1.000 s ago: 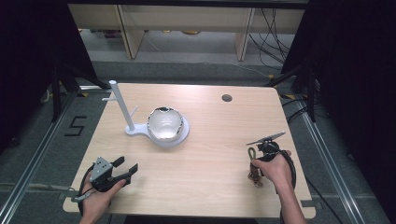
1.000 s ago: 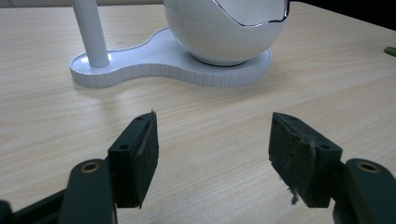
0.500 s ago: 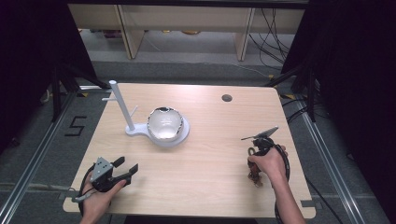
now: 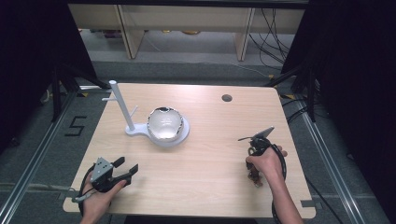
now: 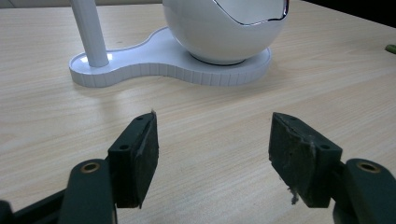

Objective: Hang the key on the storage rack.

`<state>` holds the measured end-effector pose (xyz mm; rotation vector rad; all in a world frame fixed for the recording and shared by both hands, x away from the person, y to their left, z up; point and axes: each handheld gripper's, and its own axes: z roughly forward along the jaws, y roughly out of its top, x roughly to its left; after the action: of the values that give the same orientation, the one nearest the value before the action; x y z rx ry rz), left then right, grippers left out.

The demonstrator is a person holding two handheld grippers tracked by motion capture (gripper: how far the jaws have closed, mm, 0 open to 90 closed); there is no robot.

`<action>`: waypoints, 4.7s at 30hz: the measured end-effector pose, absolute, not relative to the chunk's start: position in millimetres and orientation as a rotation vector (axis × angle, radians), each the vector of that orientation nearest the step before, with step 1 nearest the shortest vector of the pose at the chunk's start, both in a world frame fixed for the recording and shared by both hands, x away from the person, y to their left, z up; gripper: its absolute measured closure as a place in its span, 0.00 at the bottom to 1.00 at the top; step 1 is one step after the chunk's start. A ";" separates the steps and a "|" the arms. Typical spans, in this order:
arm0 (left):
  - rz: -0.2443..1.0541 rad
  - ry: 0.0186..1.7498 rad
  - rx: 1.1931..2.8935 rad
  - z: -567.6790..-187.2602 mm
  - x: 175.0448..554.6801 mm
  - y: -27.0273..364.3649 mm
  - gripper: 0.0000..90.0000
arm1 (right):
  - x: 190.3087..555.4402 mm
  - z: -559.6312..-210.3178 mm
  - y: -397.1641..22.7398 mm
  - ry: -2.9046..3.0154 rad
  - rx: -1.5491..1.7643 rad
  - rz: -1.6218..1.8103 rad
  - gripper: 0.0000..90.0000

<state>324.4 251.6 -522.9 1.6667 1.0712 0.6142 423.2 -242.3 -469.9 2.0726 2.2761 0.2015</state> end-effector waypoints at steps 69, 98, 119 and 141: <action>0.625 1.072 1.663 -522.9 323.6 251.5 0.36 | 355.6 -461.8 -257.7 2.016 1.630 0.957 0.76; 0.626 1.077 1.657 -523.0 323.4 251.6 0.36 | 342.1 -457.9 -249.0 1.839 1.386 1.205 0.76; 0.627 1.069 1.641 -523.5 324.0 252.4 0.37 | 332.0 -457.5 -229.6 1.801 1.241 1.323 0.76; 0.629 1.093 1.643 -523.0 323.1 252.7 0.37 | 323.7 -454.9 -208.1 1.801 1.142 1.407 0.76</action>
<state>323.1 252.7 -523.0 1.6426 1.0932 0.6288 323.7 -208.1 -454.9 1.1421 1.8012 1.4068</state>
